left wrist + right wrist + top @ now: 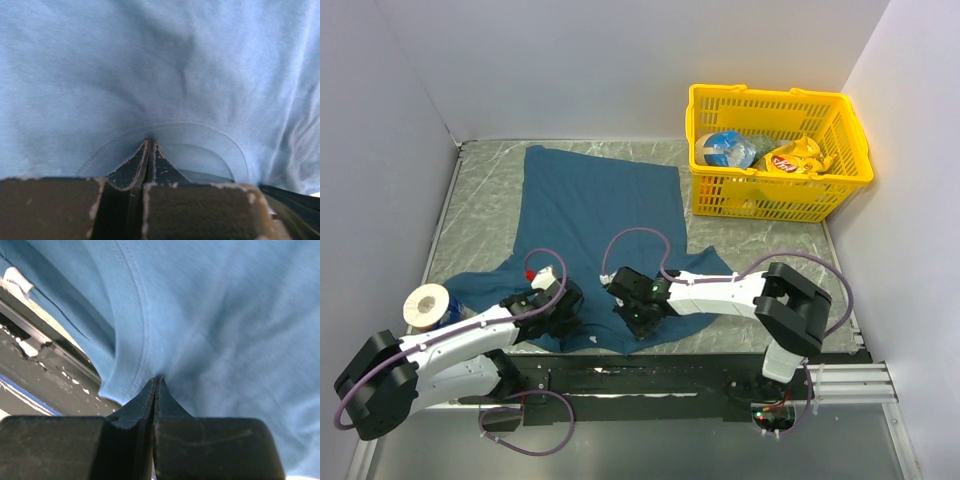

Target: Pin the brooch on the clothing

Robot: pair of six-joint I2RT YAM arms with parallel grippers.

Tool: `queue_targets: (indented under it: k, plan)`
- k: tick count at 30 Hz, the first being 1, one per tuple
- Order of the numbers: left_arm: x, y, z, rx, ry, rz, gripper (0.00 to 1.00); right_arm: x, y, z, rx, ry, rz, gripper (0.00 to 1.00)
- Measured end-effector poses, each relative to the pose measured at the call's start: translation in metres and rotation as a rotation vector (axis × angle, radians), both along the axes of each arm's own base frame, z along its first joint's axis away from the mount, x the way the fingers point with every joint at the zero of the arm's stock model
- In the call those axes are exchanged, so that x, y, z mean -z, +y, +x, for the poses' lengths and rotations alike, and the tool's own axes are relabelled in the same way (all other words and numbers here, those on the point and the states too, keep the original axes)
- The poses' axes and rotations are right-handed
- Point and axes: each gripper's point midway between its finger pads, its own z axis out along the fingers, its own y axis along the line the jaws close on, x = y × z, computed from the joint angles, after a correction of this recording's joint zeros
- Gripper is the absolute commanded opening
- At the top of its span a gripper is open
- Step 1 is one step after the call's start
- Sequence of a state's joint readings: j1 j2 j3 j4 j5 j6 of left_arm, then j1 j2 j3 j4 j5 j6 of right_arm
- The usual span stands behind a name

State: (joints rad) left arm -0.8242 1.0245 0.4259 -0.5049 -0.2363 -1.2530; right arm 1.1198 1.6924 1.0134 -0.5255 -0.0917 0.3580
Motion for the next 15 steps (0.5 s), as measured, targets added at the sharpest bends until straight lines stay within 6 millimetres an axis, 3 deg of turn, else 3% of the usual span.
queue_targets:
  k: [3, 5, 10, 13, 15]
  plan:
    - [-0.004, 0.005, 0.001, 0.001, -0.007, 0.033, 0.19, -0.01, -0.007, 0.008, 0.02, -0.046, -0.014, 0.0]
    - [-0.017, 0.002, 0.01, 0.003, -0.039, 0.04, 0.33, -0.022, -0.009, 0.017, 0.041, -0.09, -0.006, 0.0]
    - [-0.074, -0.024, 0.052, 0.026, -0.2, 0.003, 0.54, -0.068, -0.018, 0.056, 0.175, -0.209, 0.111, 0.0]
    - [-0.101, -0.039, 0.077, 0.05, -0.269, 0.0, 0.67, -0.084, -0.047, 0.092, 0.336, -0.267, 0.162, 0.0]
    - [-0.113, -0.045, 0.093, 0.061, -0.292, 0.004, 0.81, -0.08, -0.077, 0.113, 0.451, -0.292, 0.133, 0.0]
